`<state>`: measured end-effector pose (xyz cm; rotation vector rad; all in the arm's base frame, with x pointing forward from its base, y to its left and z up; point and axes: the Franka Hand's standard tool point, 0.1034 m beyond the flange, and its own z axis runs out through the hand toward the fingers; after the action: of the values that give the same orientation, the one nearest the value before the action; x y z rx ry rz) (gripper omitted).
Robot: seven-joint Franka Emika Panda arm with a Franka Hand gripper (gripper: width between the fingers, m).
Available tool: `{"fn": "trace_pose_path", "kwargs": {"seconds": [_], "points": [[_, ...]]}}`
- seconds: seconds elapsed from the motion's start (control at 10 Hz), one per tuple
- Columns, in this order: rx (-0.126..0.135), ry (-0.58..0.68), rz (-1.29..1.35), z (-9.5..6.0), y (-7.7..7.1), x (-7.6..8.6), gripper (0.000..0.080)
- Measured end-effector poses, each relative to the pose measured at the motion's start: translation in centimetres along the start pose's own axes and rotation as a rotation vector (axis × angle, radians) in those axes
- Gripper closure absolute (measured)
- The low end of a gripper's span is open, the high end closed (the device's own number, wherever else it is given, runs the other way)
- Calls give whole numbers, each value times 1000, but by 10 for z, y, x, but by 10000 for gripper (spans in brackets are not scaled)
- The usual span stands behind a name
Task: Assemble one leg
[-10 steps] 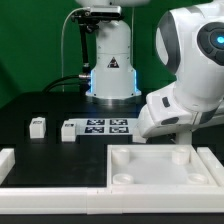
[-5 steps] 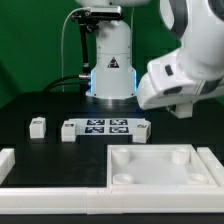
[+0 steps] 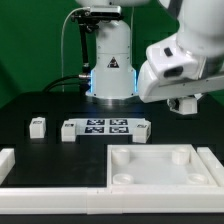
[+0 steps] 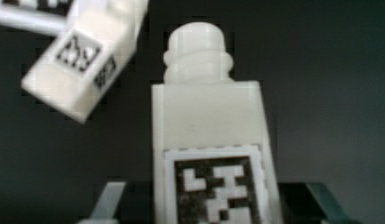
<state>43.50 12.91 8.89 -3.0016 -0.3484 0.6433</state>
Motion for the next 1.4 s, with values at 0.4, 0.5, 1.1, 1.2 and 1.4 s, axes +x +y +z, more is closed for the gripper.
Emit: {"fn": "trace_pose_path", "kwargs": {"seconds": [0.4, 0.5, 1.1, 1.2, 1.4], "points": [[-60, 327, -9, -55, 36, 26, 508], [-64, 409, -11, -55, 35, 30, 508], [-128, 844, -142, -78, 37, 68, 508], [-128, 842, -143, -77, 37, 66, 508], [-128, 829, -159, -79, 38, 84, 508]]}}
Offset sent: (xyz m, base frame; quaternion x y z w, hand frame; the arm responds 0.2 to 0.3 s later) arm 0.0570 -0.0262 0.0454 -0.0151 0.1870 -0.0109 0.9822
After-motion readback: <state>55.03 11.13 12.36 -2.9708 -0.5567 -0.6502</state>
